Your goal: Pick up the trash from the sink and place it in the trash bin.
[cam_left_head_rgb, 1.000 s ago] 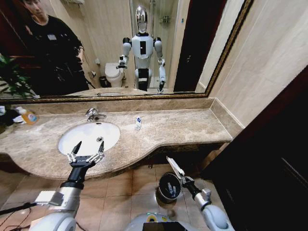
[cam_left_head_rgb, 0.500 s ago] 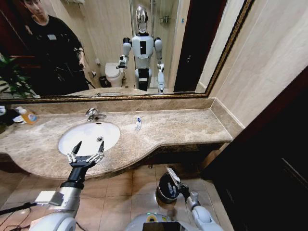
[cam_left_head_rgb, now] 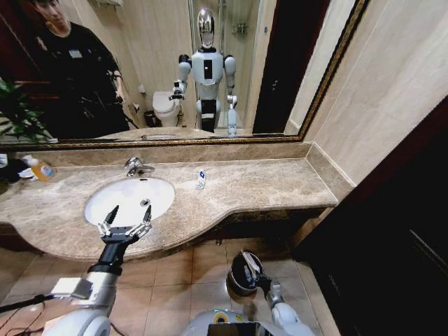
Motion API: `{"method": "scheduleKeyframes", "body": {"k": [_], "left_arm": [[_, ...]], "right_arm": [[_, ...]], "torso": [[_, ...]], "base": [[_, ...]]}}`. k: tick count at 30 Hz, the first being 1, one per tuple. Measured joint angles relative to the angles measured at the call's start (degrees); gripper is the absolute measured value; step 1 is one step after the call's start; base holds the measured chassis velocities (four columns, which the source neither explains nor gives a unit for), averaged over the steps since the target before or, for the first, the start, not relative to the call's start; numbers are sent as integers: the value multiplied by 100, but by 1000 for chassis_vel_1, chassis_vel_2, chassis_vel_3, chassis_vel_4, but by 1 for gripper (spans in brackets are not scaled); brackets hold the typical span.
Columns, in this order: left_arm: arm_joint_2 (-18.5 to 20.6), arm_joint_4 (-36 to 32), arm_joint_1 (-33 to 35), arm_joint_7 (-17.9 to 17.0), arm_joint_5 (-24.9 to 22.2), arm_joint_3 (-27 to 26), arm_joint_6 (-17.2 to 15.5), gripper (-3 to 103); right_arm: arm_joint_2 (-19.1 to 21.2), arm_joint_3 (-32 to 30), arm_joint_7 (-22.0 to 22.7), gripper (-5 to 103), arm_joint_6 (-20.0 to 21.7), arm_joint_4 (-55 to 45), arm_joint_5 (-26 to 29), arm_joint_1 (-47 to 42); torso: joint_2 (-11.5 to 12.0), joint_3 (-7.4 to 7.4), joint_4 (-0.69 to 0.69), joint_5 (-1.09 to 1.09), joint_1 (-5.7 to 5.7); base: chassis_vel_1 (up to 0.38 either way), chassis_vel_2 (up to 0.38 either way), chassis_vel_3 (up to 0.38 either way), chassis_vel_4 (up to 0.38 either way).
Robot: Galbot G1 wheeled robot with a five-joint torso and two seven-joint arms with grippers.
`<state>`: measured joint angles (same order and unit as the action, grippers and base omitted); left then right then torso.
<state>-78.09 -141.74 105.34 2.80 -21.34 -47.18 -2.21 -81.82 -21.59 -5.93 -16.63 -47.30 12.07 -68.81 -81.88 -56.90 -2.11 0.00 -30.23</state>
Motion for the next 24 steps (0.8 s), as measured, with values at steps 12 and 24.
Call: {"method": "scheduleKeyframes", "body": {"k": [12, 24], "left_arm": [[0, 0, 0, 0, 0, 0, 0, 100], [0, 0, 0, 0, 0, 0, 0, 100]], "right_arm": [[55, -2, 130, 66, -92, -35, -82, -78], [94, 0, 134, 99, -153, -31, -87, -134]], "torso": [[0, 0, 0, 0, 0], [0, 0, 0, 0, 0]], "base": [[0, 0, 0, 0], [0, 0, 0, 0]]}}
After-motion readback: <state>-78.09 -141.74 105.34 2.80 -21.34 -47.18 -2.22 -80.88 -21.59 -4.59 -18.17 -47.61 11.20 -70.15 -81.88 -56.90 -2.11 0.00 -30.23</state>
